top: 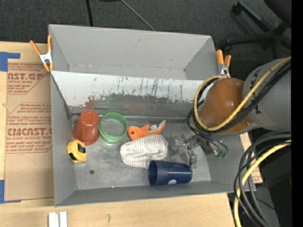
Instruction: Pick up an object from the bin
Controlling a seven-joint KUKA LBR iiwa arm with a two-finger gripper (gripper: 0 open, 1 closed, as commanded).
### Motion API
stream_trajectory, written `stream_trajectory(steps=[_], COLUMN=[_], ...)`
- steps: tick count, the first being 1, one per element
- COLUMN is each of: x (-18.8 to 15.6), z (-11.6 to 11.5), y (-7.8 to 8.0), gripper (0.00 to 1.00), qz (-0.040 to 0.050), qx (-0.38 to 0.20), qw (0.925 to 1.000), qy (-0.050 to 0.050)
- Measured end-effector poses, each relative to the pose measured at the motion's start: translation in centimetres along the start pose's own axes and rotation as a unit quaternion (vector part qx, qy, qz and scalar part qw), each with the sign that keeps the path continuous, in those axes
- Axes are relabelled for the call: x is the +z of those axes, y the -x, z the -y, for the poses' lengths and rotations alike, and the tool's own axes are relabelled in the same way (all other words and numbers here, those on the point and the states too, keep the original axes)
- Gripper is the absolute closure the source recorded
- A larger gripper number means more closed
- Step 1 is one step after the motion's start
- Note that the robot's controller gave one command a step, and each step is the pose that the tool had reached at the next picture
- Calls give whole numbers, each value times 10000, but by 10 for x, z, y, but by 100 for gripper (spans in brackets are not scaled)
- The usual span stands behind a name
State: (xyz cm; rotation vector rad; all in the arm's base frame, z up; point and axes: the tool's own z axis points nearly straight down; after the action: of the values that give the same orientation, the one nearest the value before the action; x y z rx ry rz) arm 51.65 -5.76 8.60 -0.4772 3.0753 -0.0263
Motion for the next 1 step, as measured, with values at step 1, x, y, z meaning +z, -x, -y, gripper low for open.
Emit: stream_trajectory(steps=[1], x=[10], z=[-6], y=[-1], gripper=[0], qz=[56], qx=[8], qw=[10000], qy=[34])
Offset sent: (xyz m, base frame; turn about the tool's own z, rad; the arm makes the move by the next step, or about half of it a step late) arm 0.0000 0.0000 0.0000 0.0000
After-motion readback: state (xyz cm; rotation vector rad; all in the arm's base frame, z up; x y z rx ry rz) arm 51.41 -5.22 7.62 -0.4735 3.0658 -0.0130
